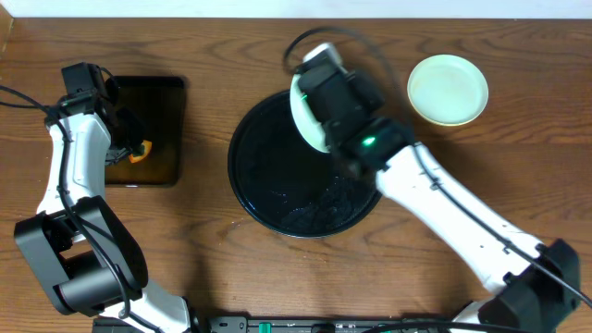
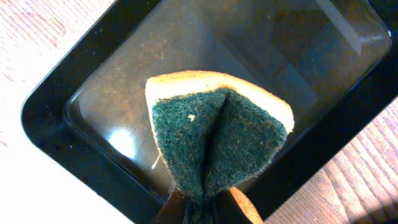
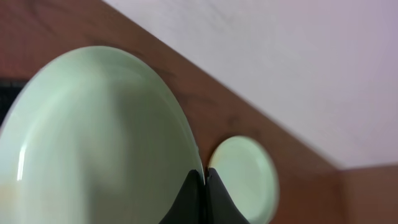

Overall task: Clean dirty plates on tray and stack at the side
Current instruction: 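Carry the green plate right and set it on the plate stack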

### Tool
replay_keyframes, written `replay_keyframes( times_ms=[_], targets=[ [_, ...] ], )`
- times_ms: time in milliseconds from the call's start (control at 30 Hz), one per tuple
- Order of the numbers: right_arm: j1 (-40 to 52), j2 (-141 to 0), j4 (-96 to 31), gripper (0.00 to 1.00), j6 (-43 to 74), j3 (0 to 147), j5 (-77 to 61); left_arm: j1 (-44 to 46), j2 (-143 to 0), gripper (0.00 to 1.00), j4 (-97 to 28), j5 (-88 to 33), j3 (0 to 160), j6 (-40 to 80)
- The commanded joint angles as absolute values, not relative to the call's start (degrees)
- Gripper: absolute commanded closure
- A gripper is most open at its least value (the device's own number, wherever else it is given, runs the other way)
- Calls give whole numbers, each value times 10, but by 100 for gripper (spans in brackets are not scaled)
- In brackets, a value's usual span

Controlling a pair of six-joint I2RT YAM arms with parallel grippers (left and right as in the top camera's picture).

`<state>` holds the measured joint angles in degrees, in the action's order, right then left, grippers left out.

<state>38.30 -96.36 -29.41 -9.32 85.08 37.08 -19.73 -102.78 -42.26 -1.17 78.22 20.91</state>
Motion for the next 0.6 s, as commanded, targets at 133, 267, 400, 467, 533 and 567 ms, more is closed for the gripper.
replay_keyframes(
  times_ms=[133, 267, 400, 467, 533, 567],
  targets=[
    [107, -963, -371, 99, 155, 864, 36, -199, -1030, 92, -427, -11, 778, 204],
    [-37, -999, -382, 99, 224, 853, 4, -199, -1030, 92, -427, -11, 778, 204],
    [-129, -1061, -356, 99, 261, 853, 2, -199, -1030, 92, -427, -11, 778, 204],
    [-146, -1084, -338, 99, 262, 853, -16, -199, -1030, 92, -427, -11, 778, 204],
    [-155, -1107, -319, 99, 262, 853, -40, -199, -1030, 92, -427, -11, 778, 204],
    [-156, -1119, -307, 99, 262, 853, -48, -199, -1030, 92, -427, -11, 778, 204]
  ],
)
